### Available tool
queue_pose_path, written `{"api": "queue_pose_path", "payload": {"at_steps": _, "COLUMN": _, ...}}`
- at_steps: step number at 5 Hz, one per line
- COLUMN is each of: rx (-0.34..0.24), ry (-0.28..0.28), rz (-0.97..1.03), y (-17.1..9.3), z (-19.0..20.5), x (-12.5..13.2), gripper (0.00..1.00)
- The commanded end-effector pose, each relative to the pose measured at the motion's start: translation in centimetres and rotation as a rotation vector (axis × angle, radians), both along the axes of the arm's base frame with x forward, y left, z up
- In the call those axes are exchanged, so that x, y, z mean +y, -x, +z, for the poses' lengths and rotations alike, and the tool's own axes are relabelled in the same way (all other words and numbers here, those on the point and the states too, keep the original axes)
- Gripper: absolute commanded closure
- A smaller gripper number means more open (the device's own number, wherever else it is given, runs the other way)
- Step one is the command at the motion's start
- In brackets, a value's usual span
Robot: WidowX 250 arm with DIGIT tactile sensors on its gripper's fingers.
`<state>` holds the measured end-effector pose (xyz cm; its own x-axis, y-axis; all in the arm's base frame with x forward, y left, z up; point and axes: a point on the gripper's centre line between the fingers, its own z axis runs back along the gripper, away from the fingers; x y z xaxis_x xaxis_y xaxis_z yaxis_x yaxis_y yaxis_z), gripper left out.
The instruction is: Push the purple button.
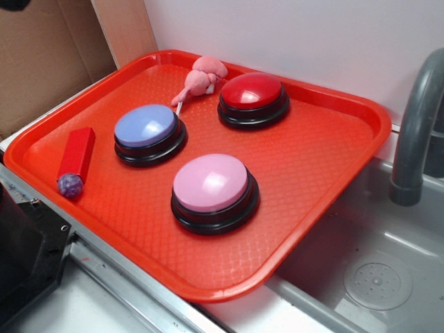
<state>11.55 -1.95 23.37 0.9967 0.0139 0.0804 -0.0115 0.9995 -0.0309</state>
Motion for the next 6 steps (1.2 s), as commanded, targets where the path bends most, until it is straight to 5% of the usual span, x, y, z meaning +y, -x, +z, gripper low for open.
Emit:
{"api": "queue_pose_path", "payload": {"at_steps": 1, "rx": 0.0, "ry": 0.0, "rz": 0.0, "y": 0.0, "z": 0.0, "x": 0.0, "gripper": 0.0}}
{"api": "queue_pose_path", "payload": {"at_steps": 2, "rx": 0.102, "ry": 0.038, "rz": -0.06, "y": -5.0, "z": -5.0, "x": 2.8, "gripper": 0.0}}
{"api": "queue_pose_path", "payload": {"at_steps": 3, "rx": 0.167, "ry": -0.139, "rz": -0.175, "y": -10.1, "z": -8.7, "x": 1.1, "gripper": 0.0}}
{"api": "queue_pose_path", "payload": {"at_steps": 4, "rx": 0.174, "ry": -0.202, "rz": -0.291, "y": -11.7, "z": -11.0, "x": 2.1, "gripper": 0.0}}
{"api": "queue_pose_path", "payload": {"at_steps": 5, "rx": 0.093, "ry": -0.235, "rz": -0.365, "y": -10.7, "z": -12.4, "x": 4.7, "gripper": 0.0}}
{"api": "queue_pose_path", "payload": {"at_steps": 6, "rx": -0.047, "ry": -0.201, "rz": -0.421, "y": -10.1, "z": -13.3, "x": 4.6, "gripper": 0.0}}
